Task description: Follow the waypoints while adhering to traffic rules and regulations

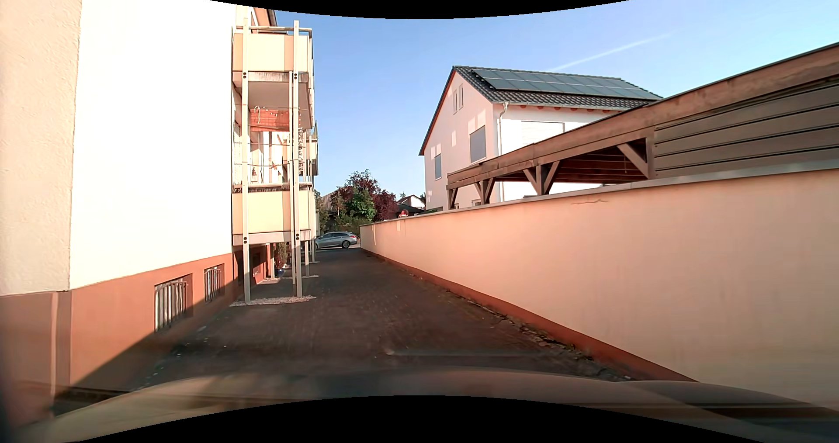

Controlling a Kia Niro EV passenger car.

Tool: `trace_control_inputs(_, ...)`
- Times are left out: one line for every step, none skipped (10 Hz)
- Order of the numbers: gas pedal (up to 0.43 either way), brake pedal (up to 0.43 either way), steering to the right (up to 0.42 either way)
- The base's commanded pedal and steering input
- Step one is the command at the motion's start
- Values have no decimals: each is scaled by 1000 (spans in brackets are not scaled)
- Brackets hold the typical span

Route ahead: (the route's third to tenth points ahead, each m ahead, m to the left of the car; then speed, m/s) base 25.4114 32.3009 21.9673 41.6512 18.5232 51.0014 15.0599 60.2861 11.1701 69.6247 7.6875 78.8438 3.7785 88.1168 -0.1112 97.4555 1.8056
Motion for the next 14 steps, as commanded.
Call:
trace_control_inputs(0, 0, -243)
trace_control_inputs(0, 0, -218)
trace_control_inputs(0, 0, -192)
trace_control_inputs(0, 0, -169)
trace_control_inputs(0, 0, -155)
trace_control_inputs(0, 0, -138)
trace_control_inputs(0, 0, -128)
trace_control_inputs(0, 0, -117)
trace_control_inputs(0, 0, -116)
trace_control_inputs(0, 0, -115)
trace_control_inputs(0, 0, -115)
trace_control_inputs(0, 0, -115)
trace_control_inputs(0, 0, -117)
trace_control_inputs(0, 0, -117)
